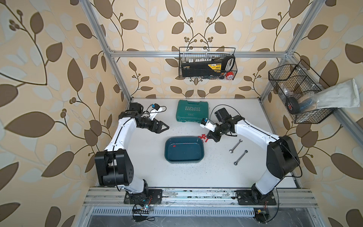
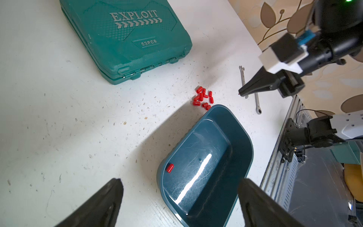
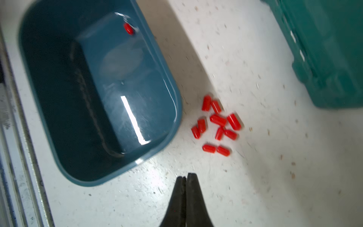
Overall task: Take the screw protection sleeves out of the storage box
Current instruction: Place the screw protection sleeve at the center of the board.
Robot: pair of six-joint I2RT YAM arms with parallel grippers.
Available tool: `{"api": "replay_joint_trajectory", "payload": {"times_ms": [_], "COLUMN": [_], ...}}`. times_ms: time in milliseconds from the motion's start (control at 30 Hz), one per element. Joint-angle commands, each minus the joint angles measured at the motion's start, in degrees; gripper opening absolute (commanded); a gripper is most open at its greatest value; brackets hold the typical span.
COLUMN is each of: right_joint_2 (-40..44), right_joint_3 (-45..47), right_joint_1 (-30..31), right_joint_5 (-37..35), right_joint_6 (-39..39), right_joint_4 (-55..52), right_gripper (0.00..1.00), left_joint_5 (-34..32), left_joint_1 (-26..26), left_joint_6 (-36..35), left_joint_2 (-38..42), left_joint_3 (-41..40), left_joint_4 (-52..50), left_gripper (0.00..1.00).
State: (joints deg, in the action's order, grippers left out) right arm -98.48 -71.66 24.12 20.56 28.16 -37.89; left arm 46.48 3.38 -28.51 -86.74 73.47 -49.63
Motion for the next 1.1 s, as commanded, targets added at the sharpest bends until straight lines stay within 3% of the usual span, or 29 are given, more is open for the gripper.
{"api": "replay_joint_trajectory", "payload": {"times_ms": [0,400,567,867,1067], "right_joint_2": [-2.96,-14.61,-14.77,-5.35,1.40], "right_joint_3": [2.09,-2.46,-3.42,-5.13,-7.84], "right_joint_1": [-2.27,-2.01,-1.98,-1.39,7.23], "right_joint_5": [-2.39,-5.88,-4.35,-1.01,1.86], "right_joint_6": [-2.07,-4.04,-3.87,0.77,4.37], "right_joint_4": [3.29,5.64,4.58,-1.12,-5.54], "right_gripper": [0.01,0.12,0.24,0.41,0.44], "left_joint_5": [2.15,0.61,-1.10,-1.61,-3.91], "left_joint_1": [-0.20,-1.36,-1.36,-1.36,-0.92], "left_joint_6": [-1.10,-1.12,-1.54,-6.93,-13.95], "left_joint_2": [2.19,5.78,6.68,5.35,5.18], "left_joint_3": [-0.21,-1.81,-2.45,-2.50,-3.07], "left_joint_4": [-0.49,0.26,0.42,-3.65,-6.79], "left_gripper": [0.97,0.97,0.97,0.99,0.98]}}
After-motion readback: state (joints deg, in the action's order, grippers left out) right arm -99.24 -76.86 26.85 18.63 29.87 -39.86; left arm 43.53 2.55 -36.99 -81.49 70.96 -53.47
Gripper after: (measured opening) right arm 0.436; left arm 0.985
